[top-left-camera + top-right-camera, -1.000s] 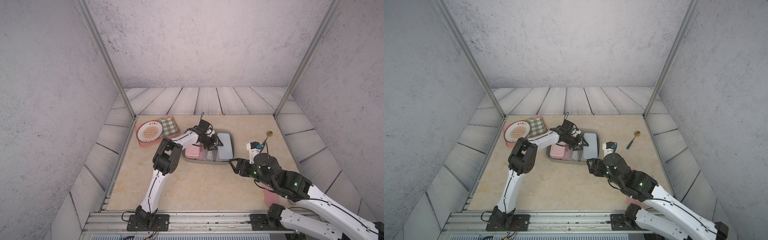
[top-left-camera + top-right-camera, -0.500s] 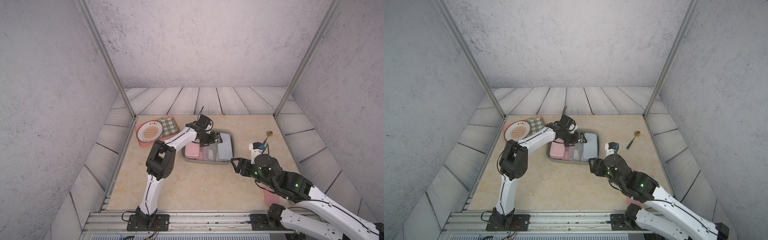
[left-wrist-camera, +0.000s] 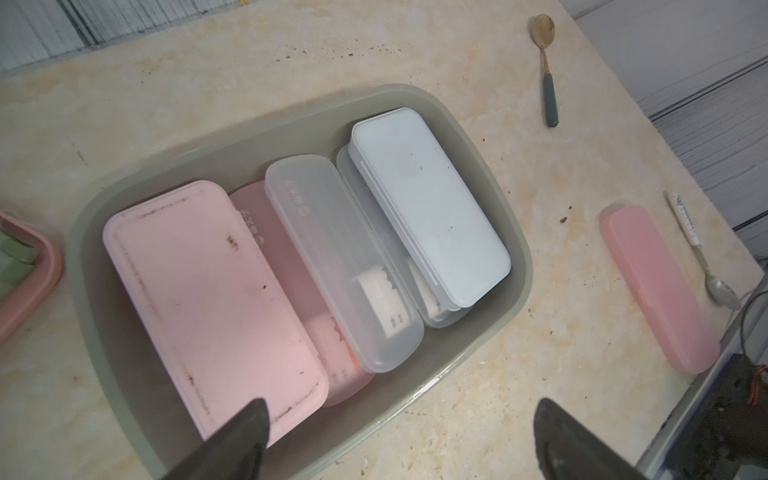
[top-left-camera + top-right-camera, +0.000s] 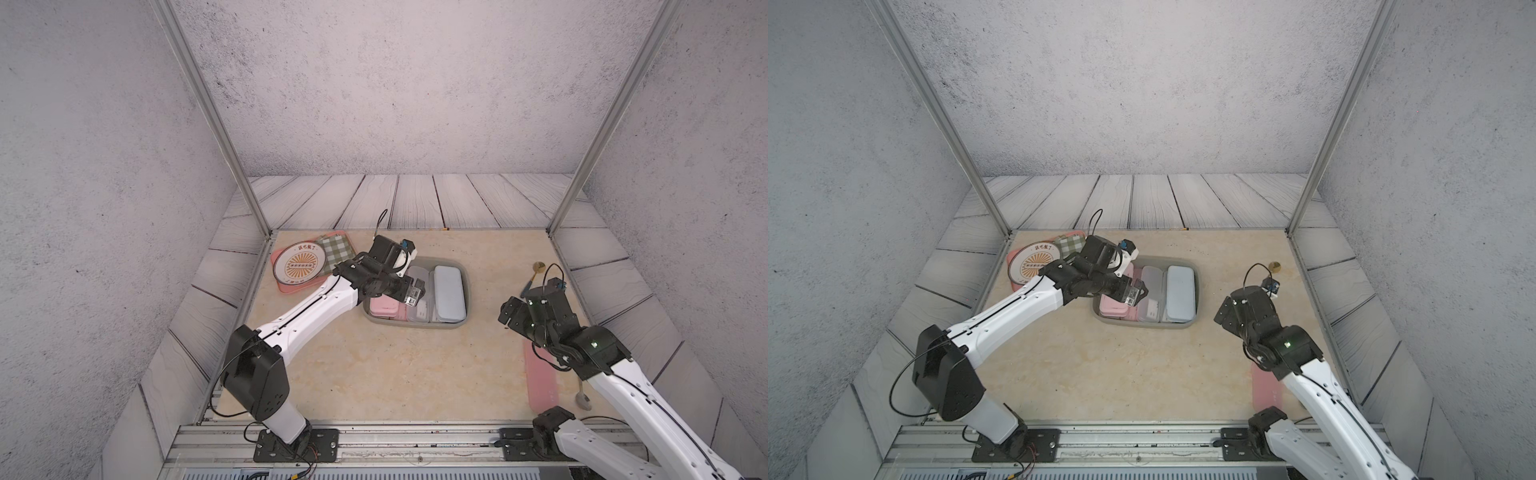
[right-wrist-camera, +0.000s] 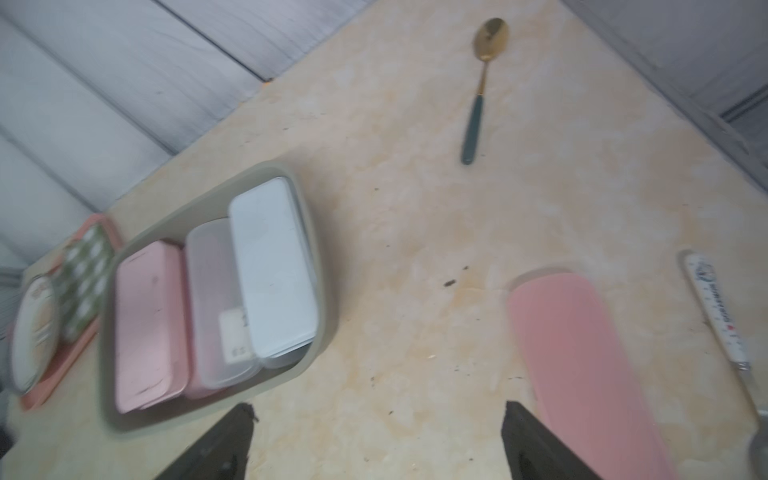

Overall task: Put the pencil case into the storage box
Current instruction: Move the pencil case to the center of the board.

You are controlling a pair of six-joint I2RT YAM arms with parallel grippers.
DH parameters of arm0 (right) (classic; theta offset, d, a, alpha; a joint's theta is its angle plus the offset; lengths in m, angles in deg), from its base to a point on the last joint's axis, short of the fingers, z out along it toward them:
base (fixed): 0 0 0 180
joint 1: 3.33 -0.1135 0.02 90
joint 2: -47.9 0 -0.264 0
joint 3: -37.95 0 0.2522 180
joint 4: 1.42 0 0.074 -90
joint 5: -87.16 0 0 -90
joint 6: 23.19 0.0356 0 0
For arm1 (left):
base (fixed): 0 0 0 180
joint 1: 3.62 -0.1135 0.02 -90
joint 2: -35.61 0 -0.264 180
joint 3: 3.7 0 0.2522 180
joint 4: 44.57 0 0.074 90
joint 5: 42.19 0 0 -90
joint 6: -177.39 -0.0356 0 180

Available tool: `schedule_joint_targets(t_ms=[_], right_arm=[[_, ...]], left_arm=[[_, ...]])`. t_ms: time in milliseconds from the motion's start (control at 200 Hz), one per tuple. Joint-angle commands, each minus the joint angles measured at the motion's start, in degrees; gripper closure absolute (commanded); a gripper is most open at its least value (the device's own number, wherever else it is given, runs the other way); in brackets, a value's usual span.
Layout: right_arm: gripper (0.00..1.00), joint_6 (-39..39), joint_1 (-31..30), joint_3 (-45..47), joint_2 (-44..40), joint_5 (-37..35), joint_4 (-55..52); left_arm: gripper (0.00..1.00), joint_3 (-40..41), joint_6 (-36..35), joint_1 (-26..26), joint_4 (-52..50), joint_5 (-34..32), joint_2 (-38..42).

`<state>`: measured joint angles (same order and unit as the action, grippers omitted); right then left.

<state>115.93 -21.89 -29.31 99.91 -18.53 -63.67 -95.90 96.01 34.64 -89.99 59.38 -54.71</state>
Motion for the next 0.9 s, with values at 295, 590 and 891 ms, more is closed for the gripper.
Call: schedule_joint_targets(t_ms=[295,590,891], right_arm=[[0.01,-10.0,38.9,13.7,13.0,22.2,10.7],[0.01,-13.3,38.8,16.0,21.1,25.8,11.5],[0.01,-11.7,35.3,22.4,16.7,31.1,10.6]], left_arm=[[0.0,7.4,-15.8,0.4,-2.1,-6.9,6.2],[0.0,15.5,-27.4,1.6,3.6,-22.0,13.8],[0.0,20.2,-33.1,2.7,9.0,-30.6,18.3]])
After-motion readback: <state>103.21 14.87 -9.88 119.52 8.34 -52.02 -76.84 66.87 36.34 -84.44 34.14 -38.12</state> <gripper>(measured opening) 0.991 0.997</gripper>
